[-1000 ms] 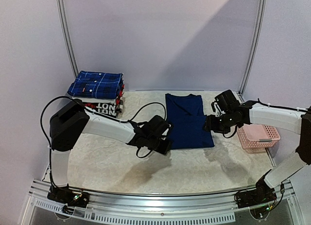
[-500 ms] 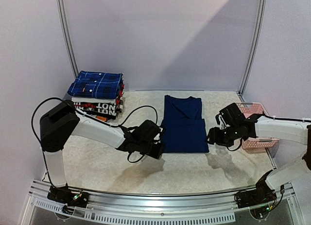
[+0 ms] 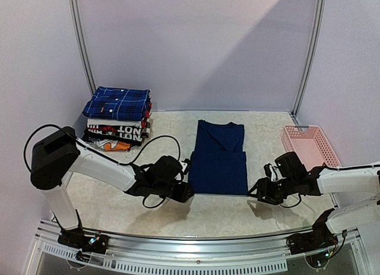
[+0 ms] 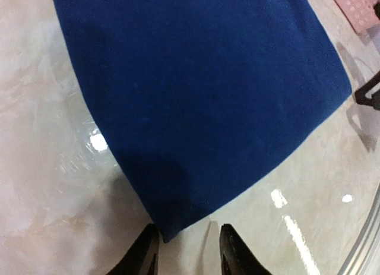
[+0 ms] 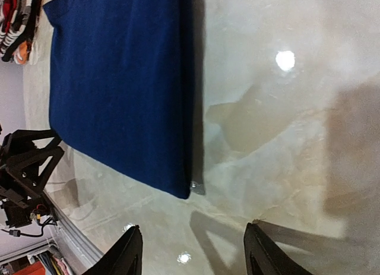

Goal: Fold and stack the mixed laundry pile
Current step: Move the 2/3-rectangle-folded T-shirt to the center of the board, then pick up the 2/3-rectangle-folded T-shirt from the center of the board.

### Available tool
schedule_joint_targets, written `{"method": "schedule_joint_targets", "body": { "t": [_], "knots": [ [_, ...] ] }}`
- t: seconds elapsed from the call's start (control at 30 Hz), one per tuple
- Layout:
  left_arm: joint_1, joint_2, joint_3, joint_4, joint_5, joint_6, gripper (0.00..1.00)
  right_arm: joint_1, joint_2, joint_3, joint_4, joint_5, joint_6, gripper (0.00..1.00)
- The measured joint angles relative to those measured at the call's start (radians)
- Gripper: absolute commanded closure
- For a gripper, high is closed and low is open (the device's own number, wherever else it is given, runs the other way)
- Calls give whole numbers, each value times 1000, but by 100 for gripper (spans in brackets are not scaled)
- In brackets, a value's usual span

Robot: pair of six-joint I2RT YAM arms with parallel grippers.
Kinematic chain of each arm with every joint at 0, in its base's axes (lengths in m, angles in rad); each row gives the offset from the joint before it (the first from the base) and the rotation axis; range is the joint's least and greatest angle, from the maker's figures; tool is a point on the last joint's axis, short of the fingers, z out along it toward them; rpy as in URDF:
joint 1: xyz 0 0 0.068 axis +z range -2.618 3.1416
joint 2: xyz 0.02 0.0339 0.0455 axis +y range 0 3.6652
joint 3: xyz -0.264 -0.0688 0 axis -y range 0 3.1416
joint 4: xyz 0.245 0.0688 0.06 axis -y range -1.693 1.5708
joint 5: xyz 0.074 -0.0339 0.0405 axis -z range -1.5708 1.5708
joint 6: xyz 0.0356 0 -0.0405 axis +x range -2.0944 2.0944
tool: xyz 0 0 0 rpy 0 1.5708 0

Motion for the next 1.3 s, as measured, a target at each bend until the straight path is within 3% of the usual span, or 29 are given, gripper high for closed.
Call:
{"method": "schedule_joint_targets", "body": {
  "t": [0.57,0.67,0.8,0.9,1.13,1.3],
  "knots": [
    [-3,-21,-22,-11,-55,-16,71,17,203,-24,340,-97,82,72],
    [-3,-19,-22,-10,-56,-16,71,17,212,-31,360,-96,87,72],
    [-3,-18,-22,-8,-60,-17,70,17,212,-36,377,-93,89,58],
    [-3,-18,-22,-8,-62,-19,71,18,197,-37,373,-86,91,54],
    [-3,-18,-22,-7,-63,-23,71,18,132,-45,298,-14,86,58],
    [-3,-18,-22,-7,-63,-24,70,18,168,-45,343,-12,90,67]
  ]
}}
